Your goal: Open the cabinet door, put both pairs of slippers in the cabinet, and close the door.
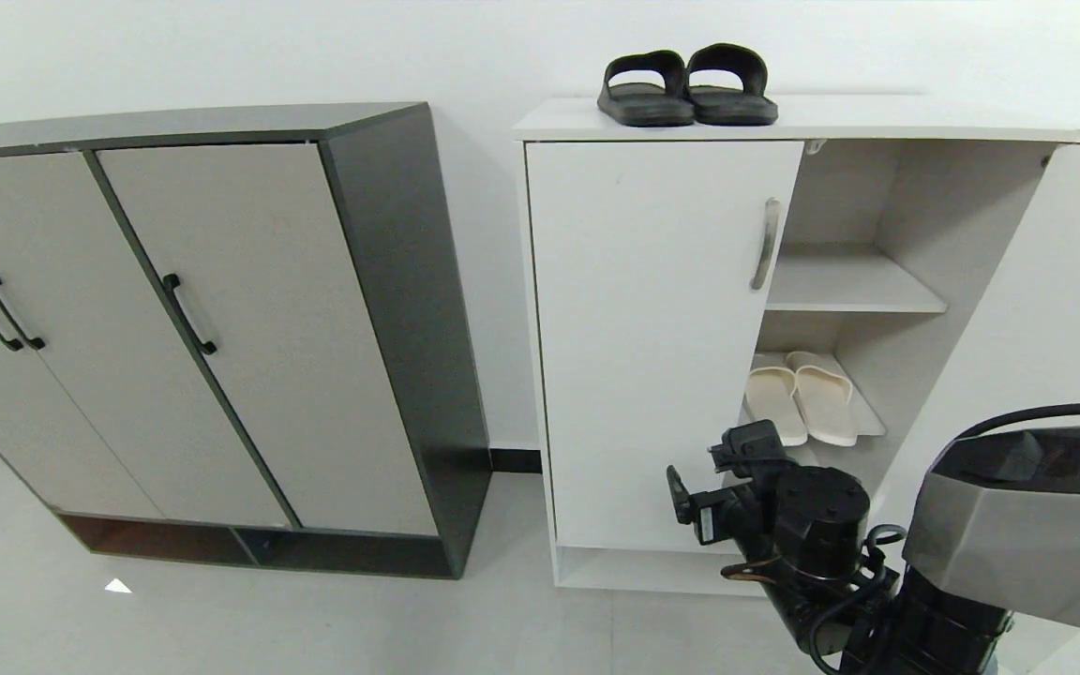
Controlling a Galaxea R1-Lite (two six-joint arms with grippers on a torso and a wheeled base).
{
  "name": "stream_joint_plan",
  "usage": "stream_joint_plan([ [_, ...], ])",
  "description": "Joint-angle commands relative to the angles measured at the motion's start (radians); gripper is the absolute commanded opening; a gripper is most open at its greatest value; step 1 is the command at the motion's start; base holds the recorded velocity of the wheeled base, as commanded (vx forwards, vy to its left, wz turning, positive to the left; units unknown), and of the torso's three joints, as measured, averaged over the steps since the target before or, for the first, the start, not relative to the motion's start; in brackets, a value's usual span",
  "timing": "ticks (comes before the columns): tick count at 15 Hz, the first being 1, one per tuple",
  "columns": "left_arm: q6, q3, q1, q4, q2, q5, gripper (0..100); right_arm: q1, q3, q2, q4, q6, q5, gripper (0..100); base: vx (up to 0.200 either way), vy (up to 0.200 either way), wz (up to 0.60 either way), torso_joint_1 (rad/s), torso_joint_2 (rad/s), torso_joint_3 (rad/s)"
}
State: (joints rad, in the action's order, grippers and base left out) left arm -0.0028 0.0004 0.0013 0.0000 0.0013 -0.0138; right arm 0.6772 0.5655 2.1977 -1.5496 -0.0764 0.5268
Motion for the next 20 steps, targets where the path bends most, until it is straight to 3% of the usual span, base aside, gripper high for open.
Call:
stream_joint_plan([
  [1, 0.0, 0.0, 0.0, -0.002, 0.0, 0.0, 0, 0.001, -0.001, 0.001, -0.006, 0.0, 0.001, 100, 0.0, 0.0, 0.0, 0.061, -0.52, -0.369],
  [10, 0.0, 0.0, 0.0, -0.002, 0.0, 0.0, 0, 0.001, -0.001, 0.001, -0.006, 0.0, 0.001, 100, 0.0, 0.0, 0.0, 0.105, -0.49, -0.343],
  [20, 0.0, 0.0, 0.0, -0.002, 0.0, 0.0, 0, 0.001, -0.003, 0.001, -0.006, 0.0, 0.001, 100, 0.0, 0.0, 0.0, 0.186, -0.5, -0.311],
])
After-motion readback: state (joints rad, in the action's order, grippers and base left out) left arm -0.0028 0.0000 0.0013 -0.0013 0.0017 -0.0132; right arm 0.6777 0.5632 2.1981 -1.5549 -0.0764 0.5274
